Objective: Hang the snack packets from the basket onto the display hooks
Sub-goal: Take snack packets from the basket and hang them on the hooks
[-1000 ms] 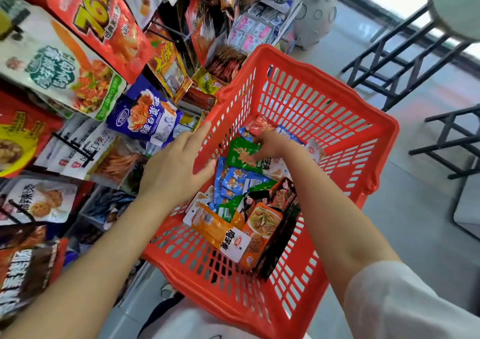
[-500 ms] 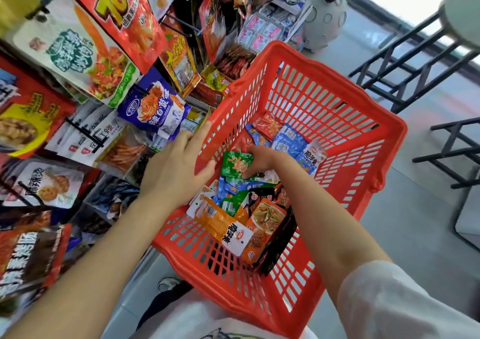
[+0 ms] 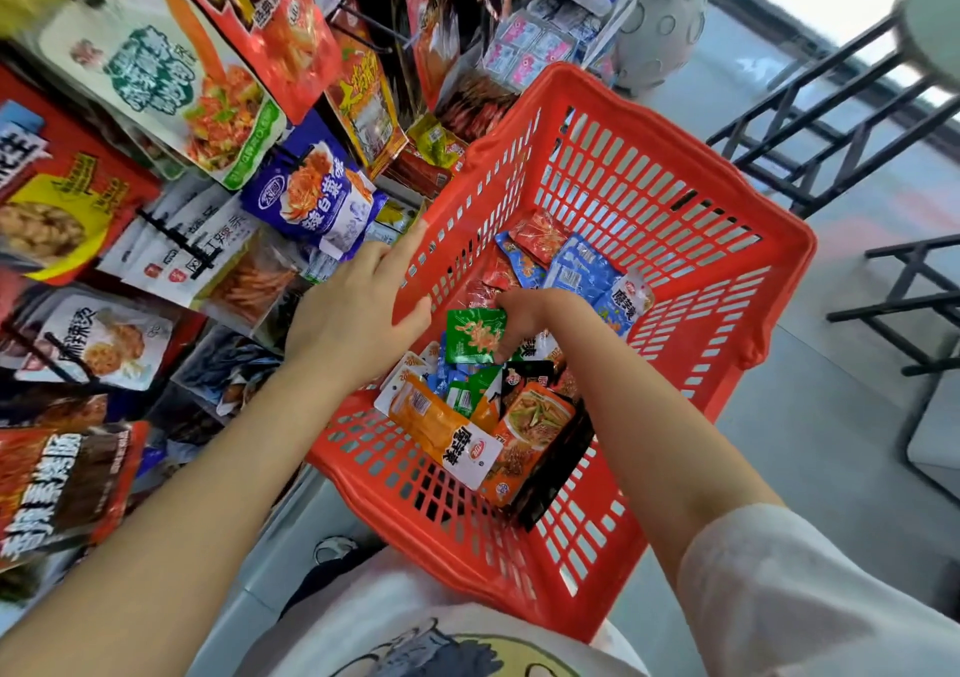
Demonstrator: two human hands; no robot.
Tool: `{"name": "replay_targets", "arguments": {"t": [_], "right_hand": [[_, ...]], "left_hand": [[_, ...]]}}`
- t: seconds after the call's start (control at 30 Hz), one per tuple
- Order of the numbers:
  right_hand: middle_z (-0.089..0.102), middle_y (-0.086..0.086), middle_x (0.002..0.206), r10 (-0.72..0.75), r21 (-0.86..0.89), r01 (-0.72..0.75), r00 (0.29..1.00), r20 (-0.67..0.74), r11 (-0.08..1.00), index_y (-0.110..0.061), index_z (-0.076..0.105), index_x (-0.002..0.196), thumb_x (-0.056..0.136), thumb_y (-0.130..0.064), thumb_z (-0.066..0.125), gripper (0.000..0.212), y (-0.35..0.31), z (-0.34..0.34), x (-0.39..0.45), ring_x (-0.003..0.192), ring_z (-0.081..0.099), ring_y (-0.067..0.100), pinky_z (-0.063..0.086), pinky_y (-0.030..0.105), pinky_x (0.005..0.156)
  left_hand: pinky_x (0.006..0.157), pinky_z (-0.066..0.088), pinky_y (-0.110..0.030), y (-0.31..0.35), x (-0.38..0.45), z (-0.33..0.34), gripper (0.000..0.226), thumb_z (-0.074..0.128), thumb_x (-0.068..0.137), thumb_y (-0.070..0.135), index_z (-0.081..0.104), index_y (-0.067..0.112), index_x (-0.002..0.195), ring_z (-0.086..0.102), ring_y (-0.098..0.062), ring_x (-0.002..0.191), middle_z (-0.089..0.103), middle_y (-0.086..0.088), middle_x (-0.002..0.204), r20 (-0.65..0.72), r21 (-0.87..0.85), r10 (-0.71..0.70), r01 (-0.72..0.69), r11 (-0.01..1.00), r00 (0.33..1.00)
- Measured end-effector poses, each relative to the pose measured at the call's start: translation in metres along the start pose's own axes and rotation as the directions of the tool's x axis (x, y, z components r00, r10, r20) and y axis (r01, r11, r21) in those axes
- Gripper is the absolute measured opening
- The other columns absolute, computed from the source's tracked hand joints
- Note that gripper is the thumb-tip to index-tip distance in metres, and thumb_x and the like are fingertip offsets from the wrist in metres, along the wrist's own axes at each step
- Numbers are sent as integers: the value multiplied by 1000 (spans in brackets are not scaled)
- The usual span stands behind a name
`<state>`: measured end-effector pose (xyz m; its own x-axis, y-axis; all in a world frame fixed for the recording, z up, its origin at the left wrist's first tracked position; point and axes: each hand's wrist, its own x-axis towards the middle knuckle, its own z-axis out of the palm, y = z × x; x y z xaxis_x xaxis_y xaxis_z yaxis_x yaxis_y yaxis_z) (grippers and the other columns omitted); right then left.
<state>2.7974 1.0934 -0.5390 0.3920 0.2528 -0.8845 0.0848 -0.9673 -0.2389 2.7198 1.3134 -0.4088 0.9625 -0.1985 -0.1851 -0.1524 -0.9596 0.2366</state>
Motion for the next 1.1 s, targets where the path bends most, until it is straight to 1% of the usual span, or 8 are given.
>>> {"name": "replay_targets", "arguments": {"t": [0.27,0.43,0.57,0.67,0.73,0.83,0.97,1.1], "right_hand": [[21,11,166,9,-40,-7,998,55,999,-11,19,160,80,-48,81,108,-8,2,-8,150,25,35,31,52,118],[21,11,166,-22,257,23,1000,-6,966,-13,19,160,82,-33,83,103,-6,-1,-31,150,25,35,30,52,118],[29,10,162,-15,651,112,988,-152,751,-9,28,156,86,-20,80,88,3,-15,-71,148,29,34,29,50,119],[65,-3,120,-47,772,249,960,-274,585,-19,62,119,86,-20,79,37,11,-23,-90,126,55,28,41,49,106],[71,-5,109,-51,803,351,926,-374,481,-22,66,109,83,-23,82,31,14,-26,-101,113,64,20,46,46,99],[75,-8,100,-38,819,495,861,-507,290,-20,68,106,84,-12,79,26,9,-28,-128,93,70,7,50,28,85],[75,-1,103,-11,772,630,776,-631,85,-14,70,106,86,-11,75,21,-4,-23,-161,91,71,9,53,26,83],[73,11,116,23,774,580,804,-595,-255,-8,69,117,82,-20,73,37,-26,-13,-174,100,71,23,58,39,89]], "left_hand": [[55,36,-29,-3,1,3,74,45,101,49,7,32,162,59,-23,104,49,-4,133,-10,-17,-4,4,1000,1000],[57,37,-30,-2,0,1,73,45,101,49,7,34,162,59,-24,104,49,-3,132,-5,-22,-11,10,1000,1000],[53,36,-30,-2,1,-2,72,45,101,49,7,36,161,59,-24,103,48,-3,133,2,-35,-13,13,999,1000],[50,33,-26,-2,2,-3,70,45,101,51,9,39,160,60,-22,105,48,0,137,22,-95,-20,22,995,1000],[60,42,-28,-2,3,-8,72,46,97,59,16,40,160,57,-20,113,47,1,141,68,-207,-43,57,977,997],[109,35,-41,5,1,-23,93,41,77,79,42,25,152,36,-19,135,43,-2,147,23,-376,-21,28,926,1000],[100,33,-12,37,-4,-48,57,73,85,55,54,33,135,47,9,116,54,19,129,-58,-646,3,-40,762,998],[100,43,-33,62,0,-47,49,78,77,41,59,41,122,59,-5,117,63,21,121,375,-892,33,351,286,926]]}}
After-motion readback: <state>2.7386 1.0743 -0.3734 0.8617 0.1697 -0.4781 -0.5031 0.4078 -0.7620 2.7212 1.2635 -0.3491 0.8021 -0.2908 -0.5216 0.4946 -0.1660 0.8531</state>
